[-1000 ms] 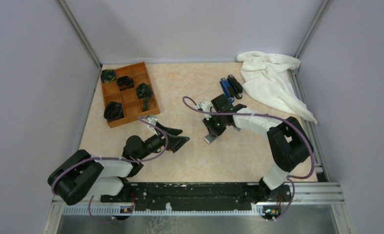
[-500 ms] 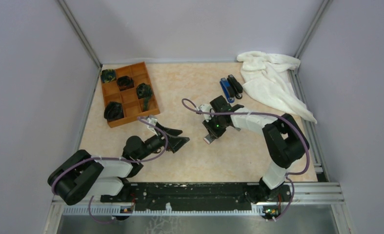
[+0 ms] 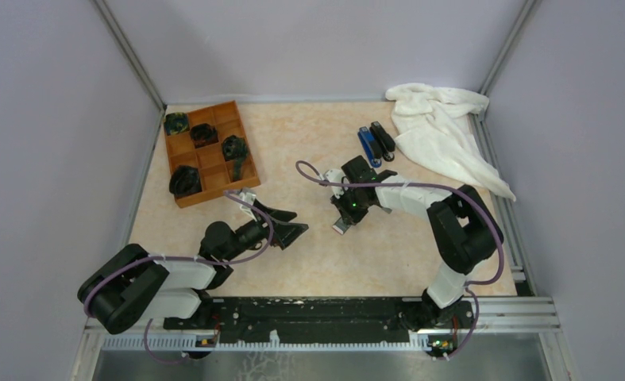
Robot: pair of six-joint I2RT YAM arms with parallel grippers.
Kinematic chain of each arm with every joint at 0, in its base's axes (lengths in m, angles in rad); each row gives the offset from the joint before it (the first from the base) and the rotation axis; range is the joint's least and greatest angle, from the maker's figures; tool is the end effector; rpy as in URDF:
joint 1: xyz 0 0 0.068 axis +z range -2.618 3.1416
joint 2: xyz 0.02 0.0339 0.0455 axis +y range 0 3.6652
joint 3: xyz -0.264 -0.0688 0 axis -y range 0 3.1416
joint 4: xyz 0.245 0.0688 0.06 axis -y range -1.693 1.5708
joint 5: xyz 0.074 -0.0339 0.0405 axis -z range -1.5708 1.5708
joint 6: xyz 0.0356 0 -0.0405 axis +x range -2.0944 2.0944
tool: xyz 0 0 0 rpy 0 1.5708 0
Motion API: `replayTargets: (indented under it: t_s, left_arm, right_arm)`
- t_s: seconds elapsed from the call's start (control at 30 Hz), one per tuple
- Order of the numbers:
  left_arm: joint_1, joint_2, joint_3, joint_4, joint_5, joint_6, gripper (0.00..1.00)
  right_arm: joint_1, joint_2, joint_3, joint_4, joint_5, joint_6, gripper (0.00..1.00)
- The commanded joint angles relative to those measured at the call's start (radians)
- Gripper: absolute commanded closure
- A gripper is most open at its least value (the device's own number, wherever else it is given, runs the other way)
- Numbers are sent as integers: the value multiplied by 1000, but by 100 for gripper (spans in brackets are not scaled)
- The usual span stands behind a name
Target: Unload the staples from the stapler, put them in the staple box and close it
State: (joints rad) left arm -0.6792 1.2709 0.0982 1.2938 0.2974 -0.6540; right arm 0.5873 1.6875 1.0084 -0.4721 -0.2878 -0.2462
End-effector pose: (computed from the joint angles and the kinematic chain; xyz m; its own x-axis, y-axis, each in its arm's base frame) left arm 0.1487 -0.1335 0.1762 -0.4285 -0.4016 -0.8094 0.7135 0.3992 -0.5758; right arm 0.2634 0.1875 0.1698 -0.5843 -0.6697 -0.4583 -0.7939 0.5887 0.1521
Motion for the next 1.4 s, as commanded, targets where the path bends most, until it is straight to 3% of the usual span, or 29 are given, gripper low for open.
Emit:
replayTargets:
  t_s: [0.0, 1.37]
  left_arm:
    - [-8, -13, -8, 32, -6, 7, 7]
    - [-8, -2, 2, 32, 1, 4, 7]
  right_arm:
    - [12, -26, 8, 18, 19, -18, 100]
    - [32, -44, 7, 16, 29, -28, 100]
